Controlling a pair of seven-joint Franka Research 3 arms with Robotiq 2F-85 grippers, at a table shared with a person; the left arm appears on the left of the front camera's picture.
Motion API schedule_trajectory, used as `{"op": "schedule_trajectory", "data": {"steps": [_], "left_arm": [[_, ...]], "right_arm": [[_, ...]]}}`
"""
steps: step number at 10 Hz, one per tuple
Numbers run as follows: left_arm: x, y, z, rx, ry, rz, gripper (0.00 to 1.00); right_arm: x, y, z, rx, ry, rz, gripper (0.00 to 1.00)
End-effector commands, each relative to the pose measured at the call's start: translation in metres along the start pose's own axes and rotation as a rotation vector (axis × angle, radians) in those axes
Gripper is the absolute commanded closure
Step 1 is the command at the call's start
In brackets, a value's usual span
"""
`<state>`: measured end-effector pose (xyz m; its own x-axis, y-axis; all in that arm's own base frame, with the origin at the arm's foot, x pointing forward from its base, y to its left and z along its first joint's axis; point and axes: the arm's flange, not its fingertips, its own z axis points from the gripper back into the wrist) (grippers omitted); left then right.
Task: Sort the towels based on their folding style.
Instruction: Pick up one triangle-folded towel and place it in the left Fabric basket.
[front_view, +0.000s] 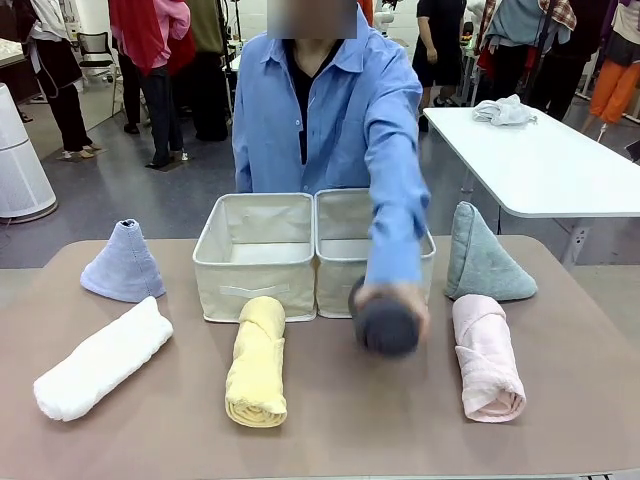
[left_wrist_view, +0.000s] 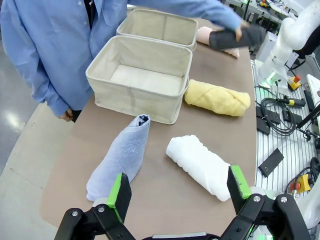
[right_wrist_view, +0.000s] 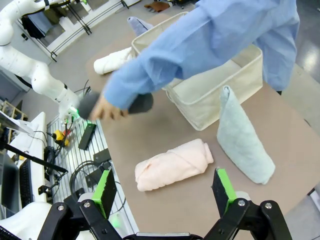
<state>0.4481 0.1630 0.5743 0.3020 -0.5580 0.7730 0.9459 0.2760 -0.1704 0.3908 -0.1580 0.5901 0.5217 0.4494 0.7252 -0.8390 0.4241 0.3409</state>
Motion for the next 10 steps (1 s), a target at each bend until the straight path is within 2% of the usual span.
{"op": "schedule_trajectory", "data": {"steps": [1,5,7,9,10], "left_arm": [[0.001,0.0,0.0,0.013,0.023,0.02,0.0],[0.0,0.0,0.0,0.0,0.0,0.0,0.0],[0.048,0.009,-0.008,0.056,0.233,-0.133,0.0],[0.107,0.02,-0.056,0.089,0.609,-0.313,0.0],[0.124,0.029,-0.091,0.13,0.793,-0.349,0.0]], "right_arm": [[-0.004,0.002,-0.002,0.009,0.0,0.017,0.0],[-0.004,0.002,-0.002,0.009,0.0,0.017,0.0],[-0.004,0.002,-0.002,0.009,0.0,0.017,0.0],[-0.004,0.002,-0.002,0.009,0.0,0.017,0.0],[-0.004,0.002,-0.002,0.009,0.0,0.017,0.0]]}}
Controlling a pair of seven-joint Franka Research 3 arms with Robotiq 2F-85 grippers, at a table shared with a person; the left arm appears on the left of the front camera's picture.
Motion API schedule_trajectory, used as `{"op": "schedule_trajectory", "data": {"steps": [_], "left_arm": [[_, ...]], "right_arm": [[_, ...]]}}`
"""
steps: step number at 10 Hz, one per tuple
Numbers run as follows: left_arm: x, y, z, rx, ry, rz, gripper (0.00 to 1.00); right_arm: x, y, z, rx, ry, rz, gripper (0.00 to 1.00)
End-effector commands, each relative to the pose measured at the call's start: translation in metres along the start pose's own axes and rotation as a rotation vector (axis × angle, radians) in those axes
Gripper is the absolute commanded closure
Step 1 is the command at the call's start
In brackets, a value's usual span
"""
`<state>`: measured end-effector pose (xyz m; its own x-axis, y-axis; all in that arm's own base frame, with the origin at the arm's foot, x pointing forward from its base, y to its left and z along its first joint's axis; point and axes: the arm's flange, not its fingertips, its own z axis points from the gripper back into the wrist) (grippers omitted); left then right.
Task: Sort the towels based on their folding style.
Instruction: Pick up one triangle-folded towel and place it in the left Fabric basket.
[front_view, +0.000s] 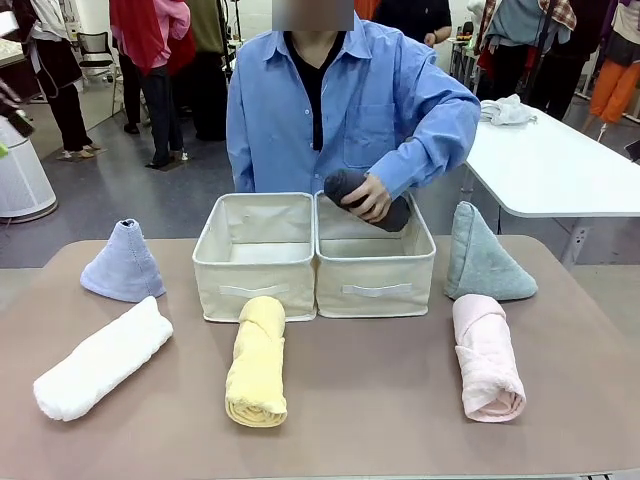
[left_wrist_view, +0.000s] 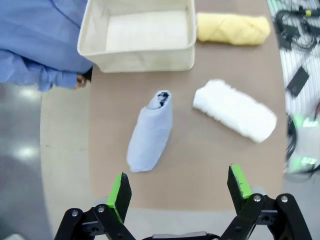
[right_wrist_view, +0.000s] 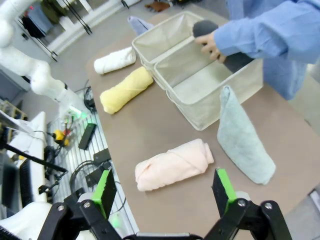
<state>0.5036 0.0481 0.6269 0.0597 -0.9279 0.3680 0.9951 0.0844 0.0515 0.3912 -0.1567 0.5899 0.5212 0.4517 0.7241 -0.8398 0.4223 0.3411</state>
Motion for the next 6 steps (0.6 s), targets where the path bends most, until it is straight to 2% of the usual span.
{"op": "schedule_trajectory", "data": {"steps": [1,2,4,6], "left_arm": [[0.035,0.025,-0.046,0.011,0.356,-0.09,0.0],[0.057,0.03,-0.069,-0.028,0.399,-0.142,0.0],[0.073,0.036,-0.105,-0.013,0.459,-0.173,0.0],[0.075,0.033,-0.121,-0.048,0.39,-0.157,0.0]], "right_arm": [[-0.005,0.002,-0.001,0.007,-0.002,0.016,0.0],[-0.005,0.002,-0.001,0.007,-0.002,0.016,0.0],[-0.005,0.002,-0.001,0.007,-0.002,0.016,0.0],[-0.005,0.002,-0.001,0.007,-0.002,0.016,0.0]]}}
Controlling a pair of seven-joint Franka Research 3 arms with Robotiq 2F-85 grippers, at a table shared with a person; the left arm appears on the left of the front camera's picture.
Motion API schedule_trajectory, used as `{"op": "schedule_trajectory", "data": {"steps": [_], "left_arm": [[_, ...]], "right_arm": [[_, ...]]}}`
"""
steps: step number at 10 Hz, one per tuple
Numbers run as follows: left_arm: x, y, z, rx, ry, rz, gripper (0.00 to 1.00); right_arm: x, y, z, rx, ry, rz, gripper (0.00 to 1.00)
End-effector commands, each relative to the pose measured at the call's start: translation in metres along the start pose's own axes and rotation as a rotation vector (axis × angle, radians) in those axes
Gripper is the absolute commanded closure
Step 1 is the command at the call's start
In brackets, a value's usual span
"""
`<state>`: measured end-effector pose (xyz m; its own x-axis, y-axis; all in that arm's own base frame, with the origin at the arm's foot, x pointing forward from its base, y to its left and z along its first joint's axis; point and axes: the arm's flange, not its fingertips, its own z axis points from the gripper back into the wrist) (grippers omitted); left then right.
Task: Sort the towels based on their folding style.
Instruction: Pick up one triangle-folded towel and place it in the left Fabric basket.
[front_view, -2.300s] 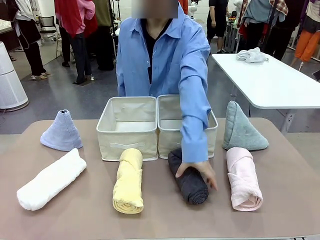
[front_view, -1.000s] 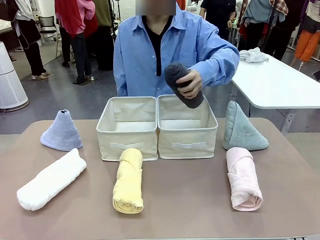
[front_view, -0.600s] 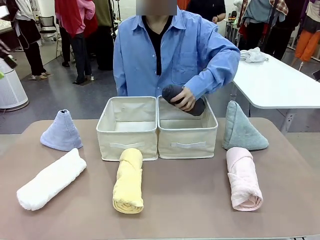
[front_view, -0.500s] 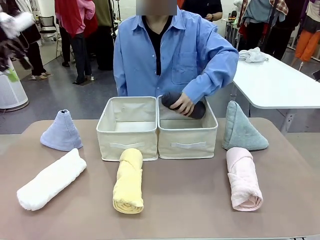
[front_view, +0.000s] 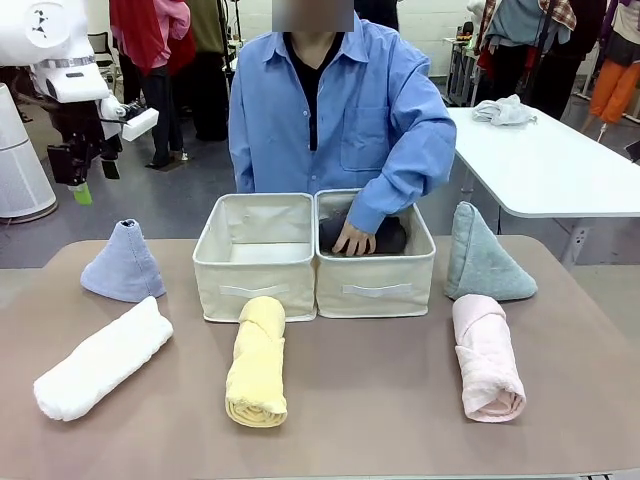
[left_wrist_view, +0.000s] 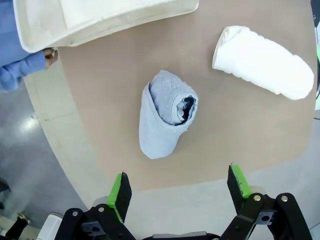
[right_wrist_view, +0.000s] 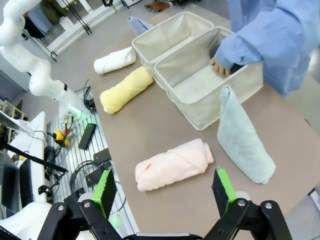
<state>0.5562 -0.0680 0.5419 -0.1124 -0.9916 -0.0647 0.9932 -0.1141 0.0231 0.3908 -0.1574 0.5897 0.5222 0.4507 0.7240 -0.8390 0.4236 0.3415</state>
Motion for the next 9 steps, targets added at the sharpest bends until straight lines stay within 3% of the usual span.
{"op": "schedule_trajectory", "data": {"steps": [1,2,5,7,9], "left_arm": [[-0.014,-0.018,0.011,0.008,-0.092,0.086,0.0],[0.0,0.0,0.0,0.0,0.0,0.0,0.0],[-0.003,-0.003,0.001,-0.005,-0.027,0.018,0.0],[0.006,-0.004,-0.046,-0.017,-0.044,-0.086,0.0],[0.014,-0.006,-0.066,0.009,-0.048,-0.097,0.0]], "right_arm": [[-0.004,0.002,-0.001,0.008,-0.002,0.017,0.0],[-0.004,0.002,-0.001,0.008,-0.002,0.017,0.0],[-0.004,0.002,-0.001,0.008,-0.002,0.017,0.0],[-0.004,0.002,-0.001,0.008,-0.002,0.017,0.0],[-0.004,0.002,-0.001,0.008,-0.002,0.017,0.0]]}}
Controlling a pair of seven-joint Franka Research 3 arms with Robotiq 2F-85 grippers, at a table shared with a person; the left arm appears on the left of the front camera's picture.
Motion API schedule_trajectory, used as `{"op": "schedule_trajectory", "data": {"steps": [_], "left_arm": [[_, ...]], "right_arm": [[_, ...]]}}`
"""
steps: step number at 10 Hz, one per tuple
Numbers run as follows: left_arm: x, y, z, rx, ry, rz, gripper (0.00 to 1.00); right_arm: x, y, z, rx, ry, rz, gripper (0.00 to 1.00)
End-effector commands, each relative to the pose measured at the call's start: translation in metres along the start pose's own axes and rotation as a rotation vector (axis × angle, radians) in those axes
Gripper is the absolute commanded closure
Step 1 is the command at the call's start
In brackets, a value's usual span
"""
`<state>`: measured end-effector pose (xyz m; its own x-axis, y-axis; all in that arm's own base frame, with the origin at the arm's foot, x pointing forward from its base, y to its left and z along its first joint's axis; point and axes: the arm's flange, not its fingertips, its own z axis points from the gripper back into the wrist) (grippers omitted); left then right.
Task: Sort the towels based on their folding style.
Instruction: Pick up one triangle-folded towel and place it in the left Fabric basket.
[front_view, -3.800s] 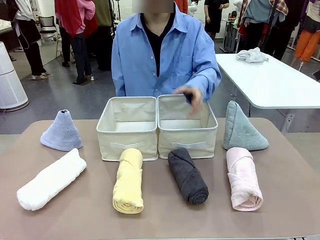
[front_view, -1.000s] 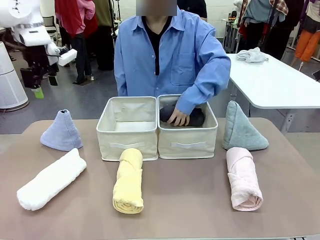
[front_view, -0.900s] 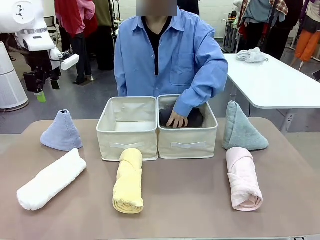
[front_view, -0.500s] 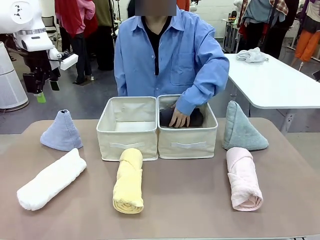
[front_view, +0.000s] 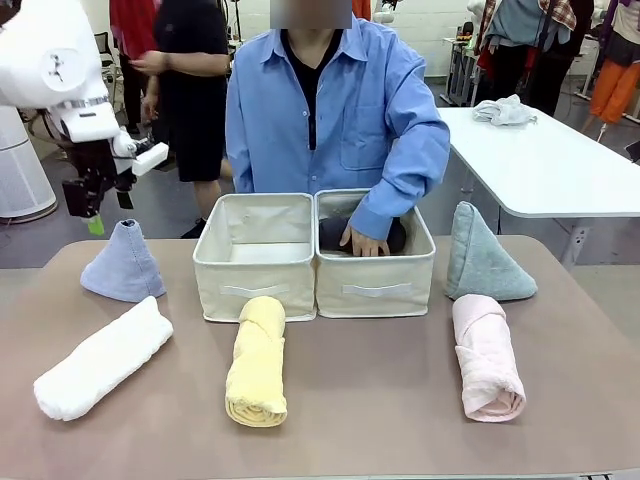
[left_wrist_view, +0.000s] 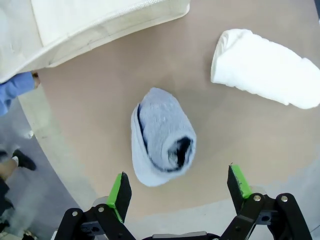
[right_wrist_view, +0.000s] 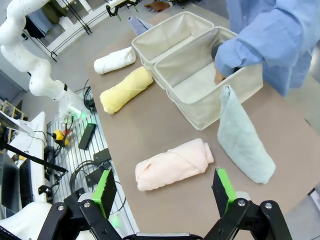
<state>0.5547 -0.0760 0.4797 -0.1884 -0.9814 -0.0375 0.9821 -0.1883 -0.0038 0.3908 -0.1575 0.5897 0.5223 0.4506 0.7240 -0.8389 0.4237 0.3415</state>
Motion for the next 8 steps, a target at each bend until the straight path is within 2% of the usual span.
{"op": "schedule_trajectory", "data": {"steps": [1,5,6,7,8], "left_arm": [[0.005,0.003,-0.012,0.047,-0.006,-0.02,0.0],[0.017,0.021,-0.046,-0.015,-0.007,-0.063,0.0],[0.019,0.023,-0.052,-0.008,-0.002,-0.064,0.03],[0.02,0.022,-0.052,0.004,0.013,-0.065,0.59],[0.02,0.021,-0.05,0.013,0.017,-0.068,0.62]], "right_arm": [[-0.004,0.002,-0.001,0.008,-0.001,0.017,0.0],[-0.004,0.002,-0.001,0.008,-0.001,0.017,0.0],[-0.004,0.002,-0.001,0.008,-0.001,0.017,0.0],[-0.004,0.002,-0.001,0.008,-0.001,0.017,0.0],[-0.004,0.002,-0.001,0.008,-0.001,0.017,0.0]]}}
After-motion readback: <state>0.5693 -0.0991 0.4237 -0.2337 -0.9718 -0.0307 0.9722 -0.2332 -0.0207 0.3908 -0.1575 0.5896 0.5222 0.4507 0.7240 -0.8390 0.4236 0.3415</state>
